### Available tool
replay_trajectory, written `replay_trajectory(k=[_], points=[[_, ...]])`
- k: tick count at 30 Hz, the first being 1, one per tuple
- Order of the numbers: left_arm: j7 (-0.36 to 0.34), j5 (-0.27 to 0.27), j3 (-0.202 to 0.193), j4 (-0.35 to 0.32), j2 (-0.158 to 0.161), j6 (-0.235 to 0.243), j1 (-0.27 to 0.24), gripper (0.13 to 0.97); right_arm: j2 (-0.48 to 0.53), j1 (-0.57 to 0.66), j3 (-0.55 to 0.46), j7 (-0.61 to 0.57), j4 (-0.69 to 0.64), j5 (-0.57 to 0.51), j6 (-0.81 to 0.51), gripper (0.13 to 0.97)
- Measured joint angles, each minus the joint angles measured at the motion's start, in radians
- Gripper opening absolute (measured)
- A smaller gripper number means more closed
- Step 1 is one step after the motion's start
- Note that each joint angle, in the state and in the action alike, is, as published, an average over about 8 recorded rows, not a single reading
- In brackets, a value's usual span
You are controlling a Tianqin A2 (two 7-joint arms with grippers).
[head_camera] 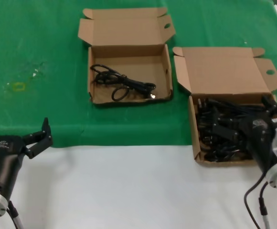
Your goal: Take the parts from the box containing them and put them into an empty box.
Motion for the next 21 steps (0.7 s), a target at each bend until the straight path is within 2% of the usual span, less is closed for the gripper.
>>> replay_trajectory(k=[5,21], points=[[0.0,0.0,0.0,0.0,0.0,0.0,0.0,0.966,0.007,-0.036,0.009,0.028,0.038,0.009,0.019,0.966],[0.0,0.0,0.0,0.0,0.0,0.0,0.0,0.966,0.007,-0.039,0.01,0.03,0.041,0.01,0.02,0.966]])
